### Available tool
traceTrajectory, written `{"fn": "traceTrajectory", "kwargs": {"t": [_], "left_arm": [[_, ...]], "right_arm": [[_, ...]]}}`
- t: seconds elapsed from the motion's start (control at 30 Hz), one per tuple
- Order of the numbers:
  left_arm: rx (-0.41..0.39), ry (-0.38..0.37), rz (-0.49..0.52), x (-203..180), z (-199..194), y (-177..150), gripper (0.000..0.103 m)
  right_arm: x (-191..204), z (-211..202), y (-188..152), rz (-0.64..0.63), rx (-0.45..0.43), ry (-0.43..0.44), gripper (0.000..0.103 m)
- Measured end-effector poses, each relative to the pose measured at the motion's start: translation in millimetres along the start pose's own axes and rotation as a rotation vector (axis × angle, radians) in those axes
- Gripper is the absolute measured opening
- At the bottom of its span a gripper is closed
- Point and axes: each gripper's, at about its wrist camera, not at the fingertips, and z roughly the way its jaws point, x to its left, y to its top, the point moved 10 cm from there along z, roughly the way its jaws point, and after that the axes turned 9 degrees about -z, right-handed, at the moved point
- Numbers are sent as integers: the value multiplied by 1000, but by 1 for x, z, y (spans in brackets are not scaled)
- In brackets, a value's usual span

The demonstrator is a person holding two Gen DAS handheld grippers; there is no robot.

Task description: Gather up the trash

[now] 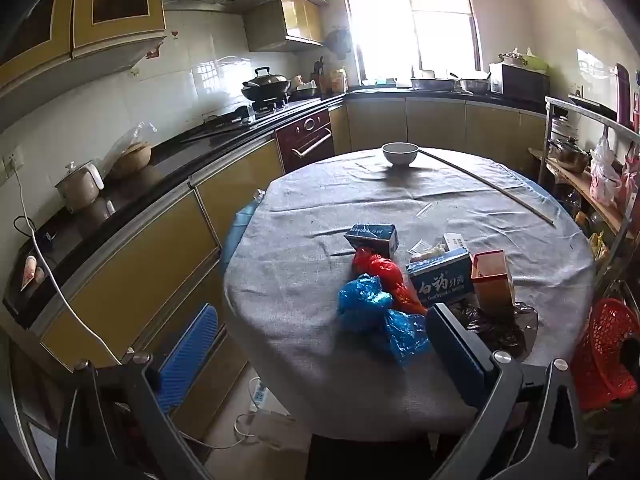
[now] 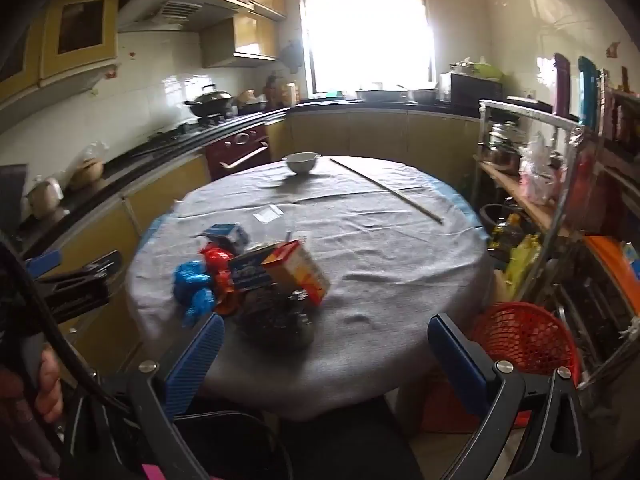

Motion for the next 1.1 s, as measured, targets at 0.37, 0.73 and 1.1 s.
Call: {"fn": "traceTrajectory", "kwargs": {"t": [0.37,0.73,1.1], "left_arm": [[22,5,-6,0,3,-5,103],[42,-12,-12,-2,6,-11,103],[39,-5,-11,-1,6,-10,103]], "right_arm": [[-5,10,3,-33,26,-24,103],[0,12,8,-34,11,-19,103],[0,17,9,-45,47,-11,103]]}}
